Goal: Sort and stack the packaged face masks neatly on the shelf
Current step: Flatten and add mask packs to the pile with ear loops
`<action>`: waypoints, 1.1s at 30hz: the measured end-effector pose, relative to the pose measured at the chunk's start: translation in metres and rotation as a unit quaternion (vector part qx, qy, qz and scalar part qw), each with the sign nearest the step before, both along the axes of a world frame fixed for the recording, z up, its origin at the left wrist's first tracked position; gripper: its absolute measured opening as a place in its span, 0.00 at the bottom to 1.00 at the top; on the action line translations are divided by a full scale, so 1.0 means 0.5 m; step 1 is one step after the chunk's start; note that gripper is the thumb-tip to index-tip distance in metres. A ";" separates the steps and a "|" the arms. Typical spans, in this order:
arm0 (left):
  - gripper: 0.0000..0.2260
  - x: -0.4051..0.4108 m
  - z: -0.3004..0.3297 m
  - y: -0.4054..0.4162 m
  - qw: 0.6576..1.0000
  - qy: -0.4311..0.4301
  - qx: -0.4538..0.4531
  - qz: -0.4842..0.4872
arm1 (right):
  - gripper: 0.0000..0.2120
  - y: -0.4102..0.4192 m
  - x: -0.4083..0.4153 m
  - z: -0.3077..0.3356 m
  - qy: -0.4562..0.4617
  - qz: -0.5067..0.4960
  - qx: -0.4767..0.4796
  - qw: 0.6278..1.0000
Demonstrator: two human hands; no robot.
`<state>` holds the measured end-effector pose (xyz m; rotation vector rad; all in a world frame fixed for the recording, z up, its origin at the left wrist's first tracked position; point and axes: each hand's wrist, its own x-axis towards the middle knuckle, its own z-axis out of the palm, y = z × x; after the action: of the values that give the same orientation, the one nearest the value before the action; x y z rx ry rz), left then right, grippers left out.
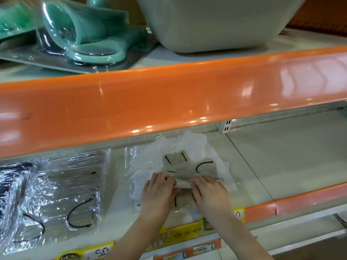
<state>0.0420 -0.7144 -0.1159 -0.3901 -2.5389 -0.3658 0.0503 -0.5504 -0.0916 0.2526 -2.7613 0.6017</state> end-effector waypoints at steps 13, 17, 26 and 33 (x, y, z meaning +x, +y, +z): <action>0.10 0.029 0.076 -0.141 0.988 0.112 -0.091 -0.049 | 0.11 -0.096 0.015 0.055 -0.045 0.112 0.005 0.993; 0.10 0.064 0.086 -0.212 0.986 0.128 -0.091 -0.054 | 0.12 -0.159 0.015 0.065 0.041 0.129 -0.036 0.990; 0.06 0.144 0.085 -0.360 0.983 0.155 -0.095 0.007 | 0.16 -0.280 0.025 0.048 0.122 0.283 -0.042 0.950; 0.06 0.191 0.061 -0.453 0.981 0.154 -0.095 0.071 | 0.23 -0.379 0.044 0.035 0.088 0.336 -0.017 0.938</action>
<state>0.1377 -0.9410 -0.0852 -0.3064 -2.2856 -0.0046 0.0721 -0.7400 -0.0741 1.2061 -2.4472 0.7321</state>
